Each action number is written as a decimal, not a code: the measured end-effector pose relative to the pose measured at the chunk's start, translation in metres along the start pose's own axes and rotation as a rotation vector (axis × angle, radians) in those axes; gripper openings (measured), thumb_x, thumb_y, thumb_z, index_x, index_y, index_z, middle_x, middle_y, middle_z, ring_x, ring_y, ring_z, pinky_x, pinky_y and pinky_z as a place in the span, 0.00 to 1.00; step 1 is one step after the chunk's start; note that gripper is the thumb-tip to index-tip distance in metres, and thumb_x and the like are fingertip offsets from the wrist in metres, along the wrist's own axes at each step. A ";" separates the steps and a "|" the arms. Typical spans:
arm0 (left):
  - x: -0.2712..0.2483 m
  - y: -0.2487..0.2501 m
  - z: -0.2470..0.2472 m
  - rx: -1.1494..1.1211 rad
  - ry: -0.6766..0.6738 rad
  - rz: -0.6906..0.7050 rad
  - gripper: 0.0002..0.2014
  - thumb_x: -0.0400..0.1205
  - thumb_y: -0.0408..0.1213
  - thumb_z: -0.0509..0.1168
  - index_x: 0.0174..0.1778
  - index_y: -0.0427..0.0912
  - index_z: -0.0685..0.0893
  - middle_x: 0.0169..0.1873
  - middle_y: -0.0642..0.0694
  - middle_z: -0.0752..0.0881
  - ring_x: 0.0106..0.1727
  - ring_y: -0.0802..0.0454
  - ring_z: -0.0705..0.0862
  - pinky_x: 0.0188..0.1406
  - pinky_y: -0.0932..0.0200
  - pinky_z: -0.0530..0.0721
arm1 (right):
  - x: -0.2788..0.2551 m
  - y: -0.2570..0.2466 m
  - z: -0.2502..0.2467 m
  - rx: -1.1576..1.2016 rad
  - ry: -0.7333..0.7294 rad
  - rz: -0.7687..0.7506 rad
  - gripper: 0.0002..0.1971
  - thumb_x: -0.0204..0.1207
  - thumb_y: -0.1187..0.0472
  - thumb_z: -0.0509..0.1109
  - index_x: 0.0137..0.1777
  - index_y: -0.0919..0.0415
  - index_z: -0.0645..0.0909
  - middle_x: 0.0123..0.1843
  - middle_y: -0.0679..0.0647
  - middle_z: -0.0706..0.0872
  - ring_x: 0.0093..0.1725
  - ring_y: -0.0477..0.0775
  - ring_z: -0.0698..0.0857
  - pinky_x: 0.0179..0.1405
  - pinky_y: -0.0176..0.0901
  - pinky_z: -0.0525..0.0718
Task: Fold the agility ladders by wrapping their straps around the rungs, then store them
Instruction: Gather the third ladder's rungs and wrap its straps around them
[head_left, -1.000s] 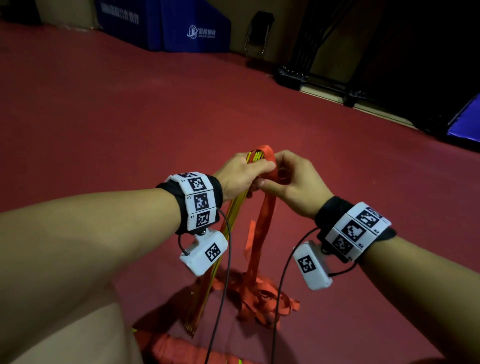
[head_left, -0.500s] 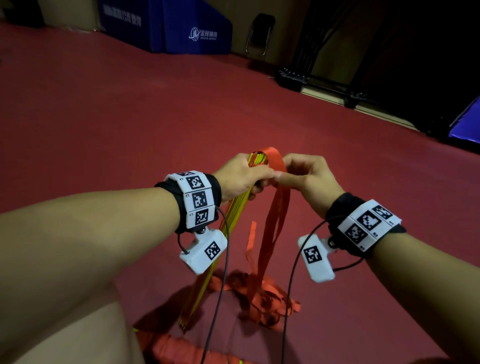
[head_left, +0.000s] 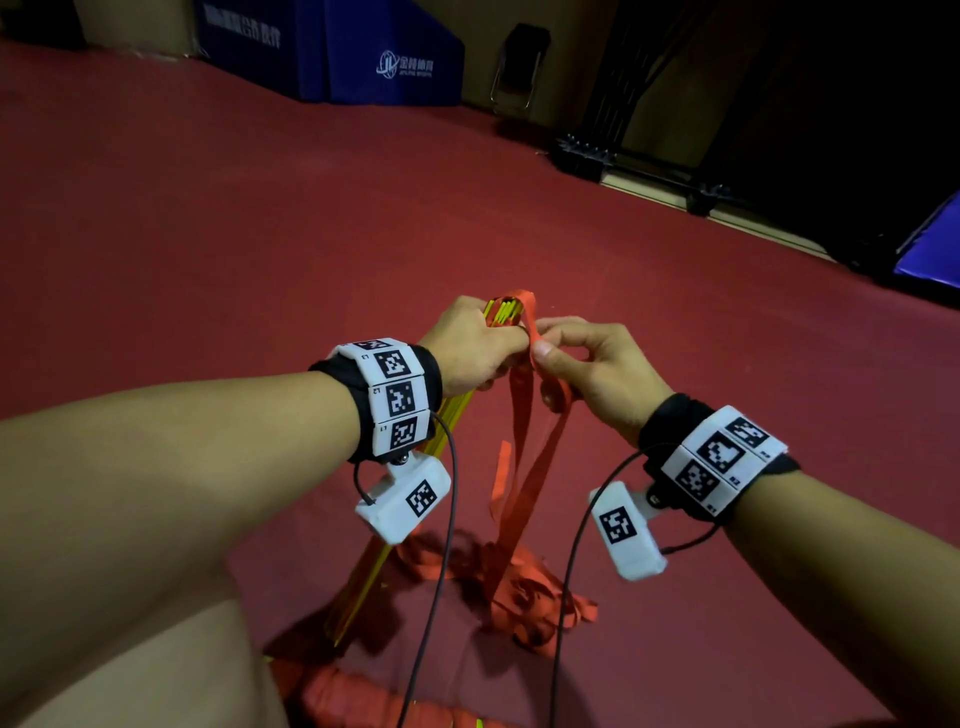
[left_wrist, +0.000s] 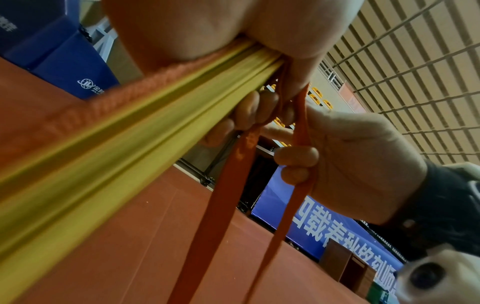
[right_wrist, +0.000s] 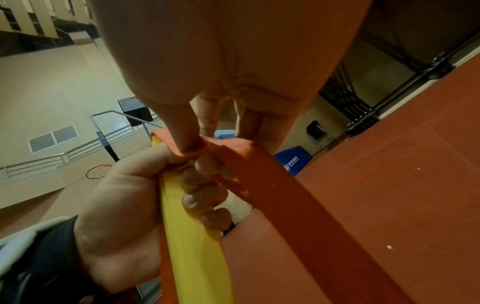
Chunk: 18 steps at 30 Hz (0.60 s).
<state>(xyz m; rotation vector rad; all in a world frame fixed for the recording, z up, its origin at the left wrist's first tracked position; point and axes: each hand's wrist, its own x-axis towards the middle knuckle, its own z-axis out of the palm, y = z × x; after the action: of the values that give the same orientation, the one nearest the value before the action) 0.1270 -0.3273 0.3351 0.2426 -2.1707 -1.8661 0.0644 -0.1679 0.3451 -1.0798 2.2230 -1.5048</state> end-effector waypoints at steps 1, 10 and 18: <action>0.000 0.000 0.000 -0.012 -0.013 0.002 0.12 0.78 0.25 0.67 0.28 0.39 0.78 0.24 0.40 0.73 0.24 0.47 0.68 0.25 0.56 0.68 | 0.000 0.000 0.000 0.006 -0.019 0.004 0.10 0.83 0.63 0.70 0.40 0.65 0.85 0.54 0.53 0.88 0.28 0.53 0.83 0.27 0.43 0.81; 0.001 0.001 -0.003 -0.224 -0.126 -0.021 0.14 0.79 0.23 0.64 0.30 0.42 0.74 0.22 0.47 0.69 0.22 0.50 0.69 0.29 0.57 0.69 | 0.006 0.003 -0.001 0.028 -0.025 -0.024 0.05 0.84 0.65 0.68 0.47 0.57 0.79 0.31 0.50 0.78 0.32 0.52 0.71 0.29 0.40 0.70; -0.001 0.001 0.000 -0.234 -0.214 0.071 0.14 0.61 0.24 0.74 0.37 0.40 0.79 0.25 0.44 0.77 0.23 0.52 0.75 0.23 0.60 0.75 | 0.007 0.001 -0.014 -0.222 -0.055 -0.135 0.12 0.87 0.56 0.63 0.42 0.55 0.80 0.37 0.46 0.84 0.39 0.45 0.80 0.47 0.45 0.77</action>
<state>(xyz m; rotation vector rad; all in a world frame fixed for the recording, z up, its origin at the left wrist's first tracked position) 0.1283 -0.3271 0.3355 -0.0838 -2.0312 -2.1664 0.0512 -0.1630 0.3513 -1.3447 2.3634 -1.2819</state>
